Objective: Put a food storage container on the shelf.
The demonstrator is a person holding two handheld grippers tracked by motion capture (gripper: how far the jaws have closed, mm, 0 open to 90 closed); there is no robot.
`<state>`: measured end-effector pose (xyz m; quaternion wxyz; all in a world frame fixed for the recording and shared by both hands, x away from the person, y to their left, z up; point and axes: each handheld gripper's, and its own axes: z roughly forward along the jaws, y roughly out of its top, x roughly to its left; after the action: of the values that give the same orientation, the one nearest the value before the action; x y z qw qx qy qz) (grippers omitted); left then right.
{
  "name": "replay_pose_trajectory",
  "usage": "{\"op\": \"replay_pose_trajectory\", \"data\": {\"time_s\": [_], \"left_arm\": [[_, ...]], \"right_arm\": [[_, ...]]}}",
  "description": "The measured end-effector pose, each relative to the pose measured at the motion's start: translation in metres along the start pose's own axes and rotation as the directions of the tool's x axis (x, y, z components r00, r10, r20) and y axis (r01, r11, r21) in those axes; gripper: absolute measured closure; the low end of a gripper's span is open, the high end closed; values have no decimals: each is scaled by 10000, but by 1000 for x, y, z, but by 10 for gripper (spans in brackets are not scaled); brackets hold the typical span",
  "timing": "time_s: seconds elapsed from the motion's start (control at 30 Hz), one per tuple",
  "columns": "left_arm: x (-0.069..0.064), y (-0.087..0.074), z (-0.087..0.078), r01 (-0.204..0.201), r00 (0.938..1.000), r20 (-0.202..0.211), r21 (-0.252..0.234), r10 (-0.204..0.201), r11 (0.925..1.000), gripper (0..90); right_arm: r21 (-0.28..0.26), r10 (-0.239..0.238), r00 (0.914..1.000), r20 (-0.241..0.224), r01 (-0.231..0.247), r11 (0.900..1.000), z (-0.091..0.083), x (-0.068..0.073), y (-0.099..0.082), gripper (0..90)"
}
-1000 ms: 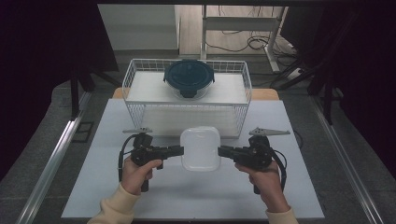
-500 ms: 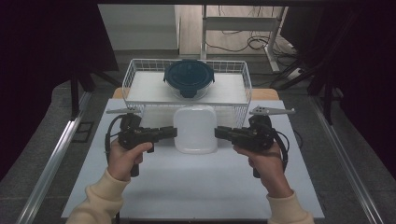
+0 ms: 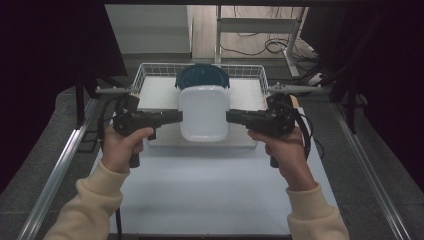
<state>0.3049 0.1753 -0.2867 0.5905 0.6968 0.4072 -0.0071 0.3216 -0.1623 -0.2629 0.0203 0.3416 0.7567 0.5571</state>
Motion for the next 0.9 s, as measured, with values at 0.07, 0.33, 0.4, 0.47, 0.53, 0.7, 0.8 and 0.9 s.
{"op": "replay_pose_trajectory", "data": {"time_s": [0.07, 0.33, 0.4, 0.47, 0.53, 0.7, 0.8, 0.9], "left_arm": [[-1, 14, -3, -100, 9999, -71, 4, 100, 10000, 791], [-2, 60, -9, -173, 9997, -186, -116, 171, 9998, 791], [-1, 66, -9, -210, 9996, -215, -169, 206, 9996, 790], [3, 74, -8, -165, 9998, -110, -181, 163, 9997, 791], [8, 80, -7, -20, 10000, 23, -134, 20, 9999, 791], [18, 91, -2, 247, 9997, 57, 36, -247, 9997, 791], [27, 97, 2, 416, 9991, 85, 179, -417, 9990, 791], [35, 102, 6, 584, 9982, 114, 280, -587, 9979, 791]], "right_arm": [[-68, -12, 10000, -54, 12, 10000, 0, 0, 11, 807], [-237, -167, 9998, -93, 165, 9996, 2, -2, 58, 807], [-172, -219, 9998, -10, 219, 9996, 3, -3, 68, 807], [-167, -221, 9998, 8, 222, 9996, 4, -4, 76, 807], [-123, -182, 9998, 47, 183, 9998, 5, -5, 82, 807], [-23, 35, 10000, 31, -35, 10000, 11, -13, 93, 806], [83, 281, 9996, -15, -281, 9996, 17, -23, 98, 806], [140, 534, 9985, -101, -533, 9985, 22, -31, 101, 807]]}}
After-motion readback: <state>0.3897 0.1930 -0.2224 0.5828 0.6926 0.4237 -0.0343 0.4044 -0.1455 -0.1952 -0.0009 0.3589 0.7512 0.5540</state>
